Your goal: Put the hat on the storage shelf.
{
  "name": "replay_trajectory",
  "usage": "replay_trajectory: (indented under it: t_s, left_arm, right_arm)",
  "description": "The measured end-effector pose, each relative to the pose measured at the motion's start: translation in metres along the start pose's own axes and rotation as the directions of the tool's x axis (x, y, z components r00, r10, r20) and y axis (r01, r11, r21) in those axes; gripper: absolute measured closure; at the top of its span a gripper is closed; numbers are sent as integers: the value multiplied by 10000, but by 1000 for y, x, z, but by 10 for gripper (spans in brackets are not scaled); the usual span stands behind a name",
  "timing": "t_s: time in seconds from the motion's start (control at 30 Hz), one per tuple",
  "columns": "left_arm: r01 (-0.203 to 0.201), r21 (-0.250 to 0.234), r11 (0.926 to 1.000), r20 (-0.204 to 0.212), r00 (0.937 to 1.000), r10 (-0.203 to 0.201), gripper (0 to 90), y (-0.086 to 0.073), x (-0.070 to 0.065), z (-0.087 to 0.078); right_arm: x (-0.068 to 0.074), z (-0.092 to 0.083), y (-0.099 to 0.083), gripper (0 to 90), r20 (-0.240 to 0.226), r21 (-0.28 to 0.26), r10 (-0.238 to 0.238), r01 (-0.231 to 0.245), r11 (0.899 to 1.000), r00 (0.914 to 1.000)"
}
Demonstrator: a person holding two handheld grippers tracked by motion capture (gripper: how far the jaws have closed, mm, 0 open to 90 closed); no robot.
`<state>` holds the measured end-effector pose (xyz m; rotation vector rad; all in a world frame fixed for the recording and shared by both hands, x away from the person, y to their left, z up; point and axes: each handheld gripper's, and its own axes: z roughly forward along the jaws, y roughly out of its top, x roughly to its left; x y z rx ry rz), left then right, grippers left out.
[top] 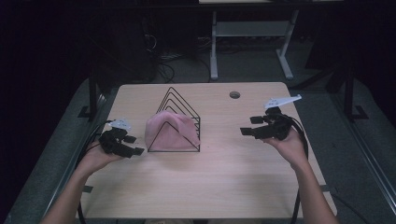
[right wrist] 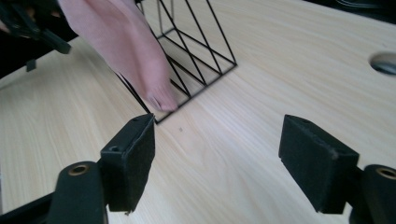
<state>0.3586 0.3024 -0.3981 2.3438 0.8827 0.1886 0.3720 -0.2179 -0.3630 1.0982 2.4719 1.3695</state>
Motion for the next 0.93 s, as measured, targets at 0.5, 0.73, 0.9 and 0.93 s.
replay_trajectory:
  t_s: [0.5,0.73,0.9,0.93]
  left_arm:
    - [96,-280,9996,-588,9982,-113,305,-18,-9,-6]
    - [247,-765,9968,-806,9963,-309,286,-26,-21,-7]
    - [558,-1107,9923,-894,9938,-659,287,-37,-29,-1]
    - [558,-1107,9923,-894,9938,-659,287,-37,-29,-1]
  right_arm:
    - [-10,-33,-73,259,880,-171,669,-656,9977,9939]
    - [-5,-40,-102,225,1088,-159,993,-981,9950,9891]
    - [7,-42,-121,208,1397,-152,799,-786,9968,9870]
    - [10,-42,-126,208,1452,-121,783,-774,9969,9863]
